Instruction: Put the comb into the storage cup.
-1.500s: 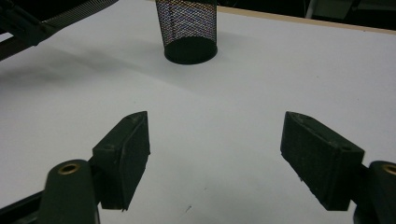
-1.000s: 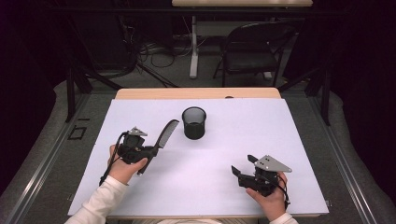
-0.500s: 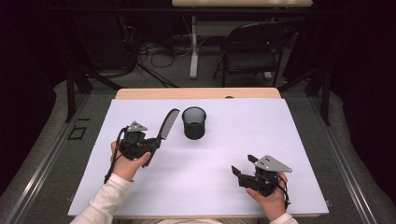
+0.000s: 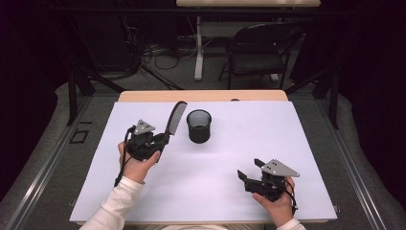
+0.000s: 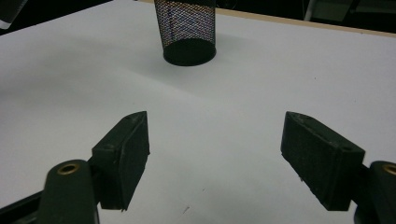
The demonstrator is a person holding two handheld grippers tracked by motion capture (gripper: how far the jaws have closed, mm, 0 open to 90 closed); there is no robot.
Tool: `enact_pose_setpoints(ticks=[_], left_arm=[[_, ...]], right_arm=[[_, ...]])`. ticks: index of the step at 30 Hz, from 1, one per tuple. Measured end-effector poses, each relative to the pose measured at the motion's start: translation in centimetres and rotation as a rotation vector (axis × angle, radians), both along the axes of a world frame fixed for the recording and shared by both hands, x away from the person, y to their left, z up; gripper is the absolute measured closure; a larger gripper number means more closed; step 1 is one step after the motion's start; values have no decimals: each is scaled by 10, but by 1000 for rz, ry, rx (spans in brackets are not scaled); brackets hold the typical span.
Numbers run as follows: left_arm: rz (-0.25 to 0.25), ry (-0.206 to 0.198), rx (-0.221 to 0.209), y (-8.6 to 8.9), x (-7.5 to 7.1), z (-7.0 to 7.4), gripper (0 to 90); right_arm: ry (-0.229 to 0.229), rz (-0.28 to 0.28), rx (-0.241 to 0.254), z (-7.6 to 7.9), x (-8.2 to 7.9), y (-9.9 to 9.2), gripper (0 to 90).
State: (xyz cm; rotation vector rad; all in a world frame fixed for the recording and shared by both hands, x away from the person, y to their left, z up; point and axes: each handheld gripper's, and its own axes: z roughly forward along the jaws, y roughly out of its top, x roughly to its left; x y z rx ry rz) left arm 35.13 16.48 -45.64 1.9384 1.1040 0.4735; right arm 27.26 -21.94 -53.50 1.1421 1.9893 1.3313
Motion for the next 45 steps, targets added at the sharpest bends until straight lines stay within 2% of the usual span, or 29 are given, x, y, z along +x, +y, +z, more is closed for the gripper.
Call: enact_pose_setpoints(ticks=[10,19,23,33,37,45], left_arm=[[15,-79,-24,3,-6,-4,722],[-16,-178,-41,1,-13,-10,722],[-20,-203,-35,-1,-16,-16,722],[-22,-277,35,-9,-26,-23,722],[-28,-299,50,-12,-30,-23,722],[-37,-315,66,-16,-32,-25,722]], right_arm=[[-11,0,5,0,0,0,230],[-17,16,-5,1,1,1,233],[-21,22,-7,1,1,1,244],[-11,22,2,1,2,3,244],[-10,29,13,2,2,4,244],[-4,40,32,1,2,6,240]])
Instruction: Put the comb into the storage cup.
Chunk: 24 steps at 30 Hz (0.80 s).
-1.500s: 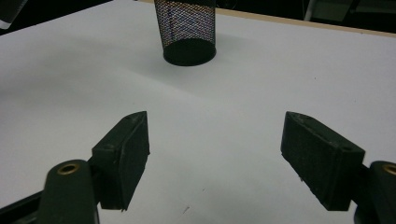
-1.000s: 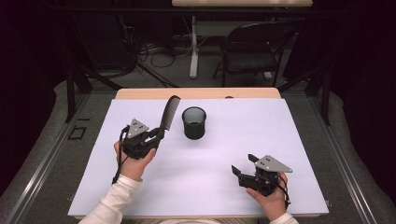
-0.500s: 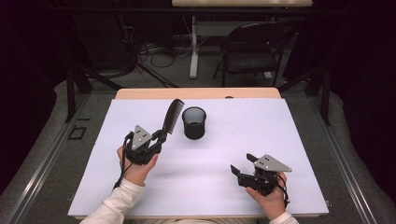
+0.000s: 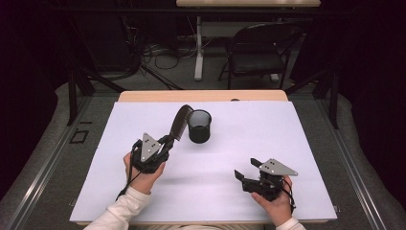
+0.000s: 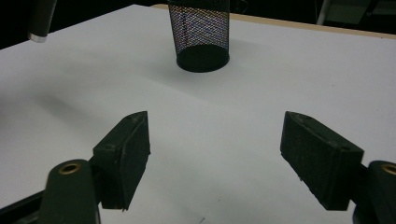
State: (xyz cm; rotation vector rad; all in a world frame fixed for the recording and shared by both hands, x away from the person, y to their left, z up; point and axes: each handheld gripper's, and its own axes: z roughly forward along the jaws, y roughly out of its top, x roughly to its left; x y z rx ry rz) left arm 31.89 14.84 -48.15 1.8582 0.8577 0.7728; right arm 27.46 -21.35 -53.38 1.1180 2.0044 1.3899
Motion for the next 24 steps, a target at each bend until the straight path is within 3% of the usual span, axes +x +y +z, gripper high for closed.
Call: enact_pose_setpoints(ticks=[18,24], left_arm=[[-11,-9,-12,-4,0,-4,722],[-14,-2,-29,-4,0,-4,722]], right_arm=[[6,17,51,3,1,3,283],[31,-3,21,6,5,8,283]])
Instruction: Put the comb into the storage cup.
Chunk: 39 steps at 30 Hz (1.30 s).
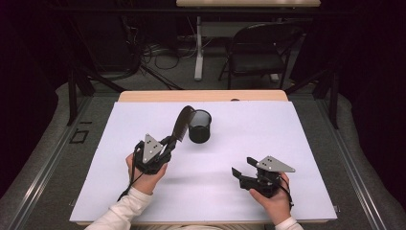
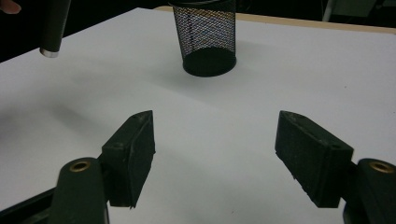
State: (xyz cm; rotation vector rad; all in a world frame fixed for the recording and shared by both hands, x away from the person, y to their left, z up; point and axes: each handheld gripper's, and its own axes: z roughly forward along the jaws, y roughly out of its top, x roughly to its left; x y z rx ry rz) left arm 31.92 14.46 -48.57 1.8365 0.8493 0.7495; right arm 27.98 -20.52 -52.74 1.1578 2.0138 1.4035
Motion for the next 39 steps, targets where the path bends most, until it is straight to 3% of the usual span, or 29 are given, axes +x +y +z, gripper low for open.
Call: enact_pose_setpoints(ticks=[9,12,16,23,35,39], left_arm=[[1,-8,-22,1,-3,2,722],[4,-11,-23,2,-3,2,722],[1,-10,-17,1,-5,1,722],[-2,-9,-20,-1,-6,-1,722],[-5,-13,-21,-3,-8,-2,722],[-7,-13,-22,-2,-9,-1,722]], right_arm=[[55,17,-10,14,8,11,241],[53,34,-17,18,10,18,230],[55,60,-29,23,14,30,152],[49,71,-49,31,20,47,151],[63,100,-3,37,40,62,327],[74,103,12,43,44,66,337]])
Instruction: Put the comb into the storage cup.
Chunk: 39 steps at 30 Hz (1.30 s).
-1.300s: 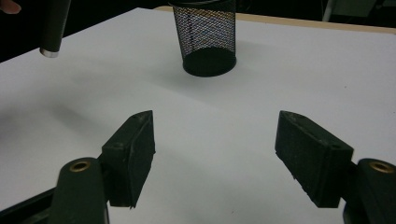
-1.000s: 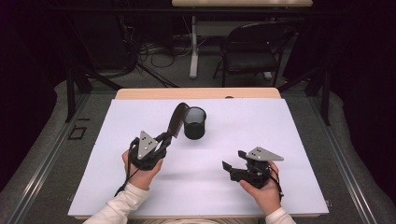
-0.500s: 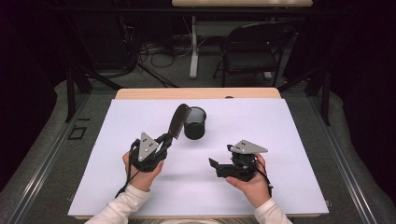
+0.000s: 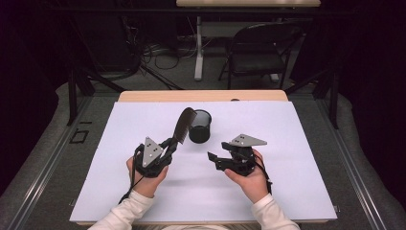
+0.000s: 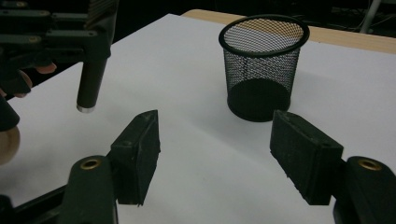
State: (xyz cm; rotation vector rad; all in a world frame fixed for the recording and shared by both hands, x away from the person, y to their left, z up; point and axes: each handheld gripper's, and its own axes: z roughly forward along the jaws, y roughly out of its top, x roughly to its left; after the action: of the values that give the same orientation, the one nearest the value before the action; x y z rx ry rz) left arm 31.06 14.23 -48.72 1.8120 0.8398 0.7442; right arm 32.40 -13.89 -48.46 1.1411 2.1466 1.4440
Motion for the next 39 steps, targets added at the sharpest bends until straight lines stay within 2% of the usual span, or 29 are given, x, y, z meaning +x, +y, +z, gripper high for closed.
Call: enact_pose_setpoints(ticks=[3,7,13,17,19,22,24,30,34,36,39], left_arm=[[-1,-2,1,0,0,0,722],[-1,-2,-4,0,0,-1,722],[-5,-7,-1,-1,-1,-2,722],[-8,-8,4,-2,-1,-2,722],[-13,-8,7,-3,-2,-3,722],[-20,-12,20,-6,-3,-4,722],[-21,-14,29,-8,-4,-5,722],[-20,-21,38,-9,-5,-6,722],[-16,-23,38,-8,-6,-5,722],[-14,-23,40,-8,-6,-6,722],[-11,-22,43,-9,-6,-6,722]], right_arm=[[-7,8,23,6,1,3,383],[4,34,21,14,3,7,400],[-15,21,14,23,2,12,413],[-61,19,-7,26,-1,13,415],[-29,30,10,26,-2,14,448],[-17,31,24,26,-2,15,467],[-6,36,57,25,-3,16,471],[25,41,101,24,-1,15,480],[72,50,159,24,4,15,490],[104,48,161,25,8,15,491],[127,38,161,26,14,15,491]])
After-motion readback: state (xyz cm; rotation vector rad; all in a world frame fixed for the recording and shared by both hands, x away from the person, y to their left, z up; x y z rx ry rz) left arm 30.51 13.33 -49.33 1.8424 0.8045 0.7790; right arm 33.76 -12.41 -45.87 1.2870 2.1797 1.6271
